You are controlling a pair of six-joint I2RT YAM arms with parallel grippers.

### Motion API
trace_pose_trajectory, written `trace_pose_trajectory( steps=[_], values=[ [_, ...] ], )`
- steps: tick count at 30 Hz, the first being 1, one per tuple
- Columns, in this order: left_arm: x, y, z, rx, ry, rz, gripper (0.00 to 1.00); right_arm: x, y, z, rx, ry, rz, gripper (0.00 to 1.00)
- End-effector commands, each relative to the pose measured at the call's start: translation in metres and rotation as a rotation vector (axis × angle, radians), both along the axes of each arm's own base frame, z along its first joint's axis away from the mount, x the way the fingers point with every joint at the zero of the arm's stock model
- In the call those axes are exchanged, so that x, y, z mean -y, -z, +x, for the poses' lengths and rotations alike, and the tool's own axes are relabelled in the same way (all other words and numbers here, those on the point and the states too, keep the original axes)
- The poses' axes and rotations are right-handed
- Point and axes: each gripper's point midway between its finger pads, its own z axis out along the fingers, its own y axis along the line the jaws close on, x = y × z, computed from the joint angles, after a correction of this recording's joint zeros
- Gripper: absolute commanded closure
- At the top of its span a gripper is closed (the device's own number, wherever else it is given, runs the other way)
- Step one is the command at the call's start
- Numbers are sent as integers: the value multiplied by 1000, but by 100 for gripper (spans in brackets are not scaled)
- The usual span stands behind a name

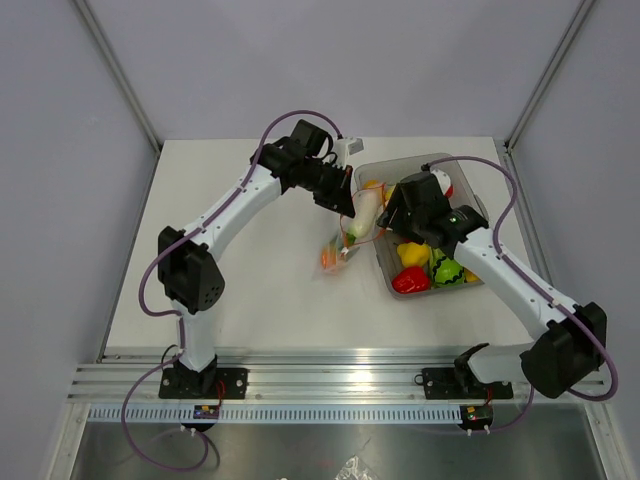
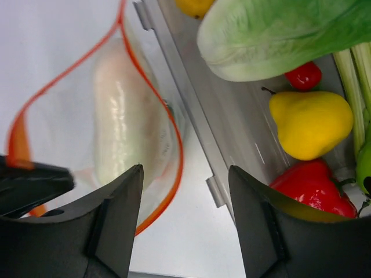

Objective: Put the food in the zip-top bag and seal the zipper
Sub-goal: Adjust the zipper food storage bag at the center of the board.

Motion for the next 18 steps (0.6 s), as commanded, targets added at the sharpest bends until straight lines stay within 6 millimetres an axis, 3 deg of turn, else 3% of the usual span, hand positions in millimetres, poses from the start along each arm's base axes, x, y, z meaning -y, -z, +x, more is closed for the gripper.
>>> trace_pose_trajectory(
  steps=[1,4,6,7,8,10,11,16,18],
  values=[
    [3,-28,-3,57,16,-65,100,-11,16,7,-22,-9,34,33],
    [3,-29,-3,60,16,-65,100,-18,32,15,-57,-21,26,40],
    [2,-30,-3,63,14,-62,100,-24,41,19,-77,-34,31,51],
    [2,-29,-4,59,14,-61,100,-27,38,22,-71,-39,39,58],
    [2,-30,-3,59,13,-61,100,-29,37,23,-73,-45,38,79],
    [0,-30,-3,64,8,-53,100,-28,29,24,-57,-42,43,97],
    [-2,-30,-1,70,0,-49,100,-27,23,24,-44,-44,38,100],
    [-32,-51,20,97,-89,-64,100,-31,-51,24,118,-114,84,100],
    [-45,-62,24,124,-125,-67,100,-34,-57,29,125,-130,75,100]
  ],
)
